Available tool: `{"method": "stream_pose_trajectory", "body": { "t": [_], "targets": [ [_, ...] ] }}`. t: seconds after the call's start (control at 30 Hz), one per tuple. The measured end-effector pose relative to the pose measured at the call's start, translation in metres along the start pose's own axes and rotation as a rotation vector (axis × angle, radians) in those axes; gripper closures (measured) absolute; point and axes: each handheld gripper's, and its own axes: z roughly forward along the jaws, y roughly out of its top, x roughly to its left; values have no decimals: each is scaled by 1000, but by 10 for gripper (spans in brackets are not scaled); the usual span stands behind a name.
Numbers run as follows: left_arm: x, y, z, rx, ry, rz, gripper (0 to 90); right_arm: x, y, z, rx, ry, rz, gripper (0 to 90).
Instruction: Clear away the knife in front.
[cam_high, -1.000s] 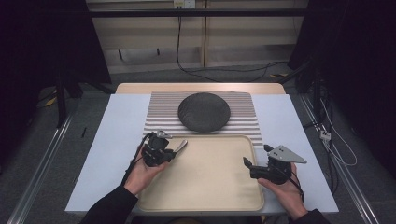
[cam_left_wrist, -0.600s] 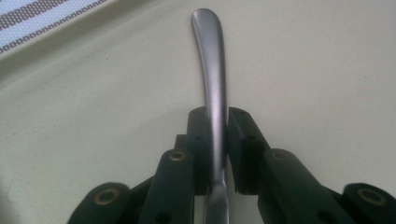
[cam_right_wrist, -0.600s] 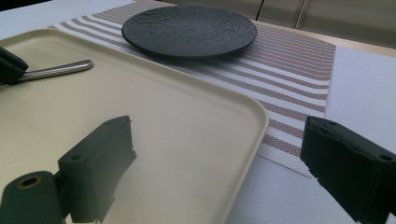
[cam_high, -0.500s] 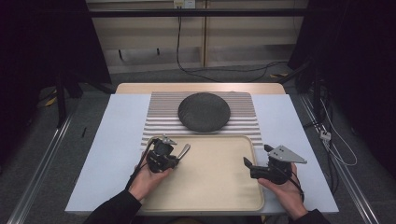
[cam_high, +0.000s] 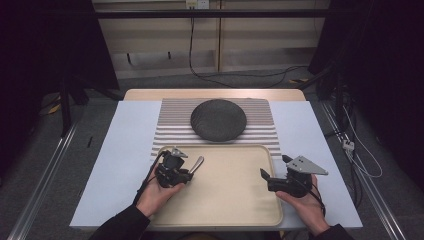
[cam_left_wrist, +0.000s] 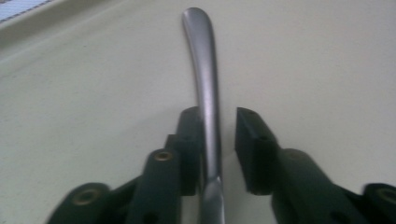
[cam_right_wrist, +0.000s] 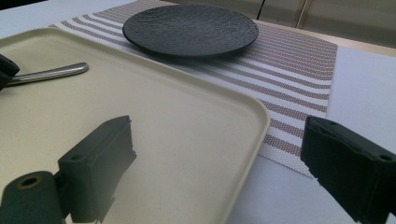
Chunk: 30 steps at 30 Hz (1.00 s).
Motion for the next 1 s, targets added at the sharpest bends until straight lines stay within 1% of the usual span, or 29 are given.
{"method": "stream_pose_trajectory", "body": {
  "t": [0.03, 0.07, 0.1, 0.13, 0.2, 0.23, 0.27, 0.3, 0.37, 0.4, 0.47, 0.5, 0.53, 0.57, 0.63, 0.67, 0.7, 0.73, 0.77, 0.8, 0.83, 0.87, 0.9, 0.97, 1.0],
  "targets": [
    [0, 0, 0, -4, 4, 10, 626, 0, 0, 0, 0, 1, -1, 94],
    [-1, 0, 1, -6, 0, 20, 626, 0, 0, 0, 0, 1, -1, 94],
    [-1, 0, 1, -6, -2, 35, 605, 0, 0, 0, -1, 1, -2, 94],
    [0, 0, 0, -5, 4, 60, 581, 0, 0, 0, -1, 0, -1, 94],
    [0, 0, -1, -25, 23, 86, 505, 0, 0, 0, -2, 1, -1, 94],
    [1, 0, -1, -40, 28, 83, 440, 0, 0, 0, -1, 1, -1, 94],
    [1, 0, -2, -53, 44, 84, 440, 0, 0, 0, -1, 1, -1, 94],
    [1, 0, -3, -65, 60, 95, 384, 0, 0, 0, -1, 1, 0, 94],
    [1, 1, -4, -86, 65, 101, 307, 0, 0, -1, -1, 2, 1, 94],
    [0, 2, -4, -88, 67, 97, 269, 0, 0, -1, -3, 3, 2, 94],
    [-1, 3, -5, -100, 30, 89, 273, 0, 0, -1, -3, 3, 4, 94],
    [-2, 3, -6, -107, 37, 93, 279, 0, -1, -1, -3, 4, 6, 94],
    [-4, 4, -7, -118, 41, 102, 264, -1, -1, -1, -3, 4, 7, 94],
    [-5, 6, -7, -126, 16, 113, 248, -1, -1, -1, -3, 4, 9, 94],
    [-7, 8, -7, -132, -18, 133, 240, -2, -1, -1, -3, 4, 11, 94],
    [-9, 9, -6, -134, -32, 145, 254, -2, -1, -1, -3, 4, 12, 94],
    [-11, 9, -5, -140, -46, 159, 308, -2, -1, -1, -4, 4, 11, 94],
    [-12, 9, -3, -138, -55, 177, 389, -2, -1, -1, -3, 5, 11, 94],
    [-14, 9, -2, -133, -46, 198, 482, -2, -1, -1, -3, 4, 9, 94],
    [-15, 9, 0, -129, -43, 210, 589, -2, -1, -1, -4, 4, 8, 94],
    [-15, 9, 2, -122, -46, 206, 648, -2, -1, -1, -3, 4, 7, 94],
    [-16, 9, 3, -119, -49, 210, 770, -2, -1, -1, -4, 3, 7, 94],
    [-16, 9, 4, -117, -52, 224, 770, -2, -1, -1, -4, 3, 7, 94],
    [-16, 8, 7, -98, -58, 218, 829, -2, -1, -1, -4, 1, 9, 94],
    [-16, 8, 9, -90, -54, 225, 870, -2, -1, -1, -3, -1, 9, 94]
  ]
}}
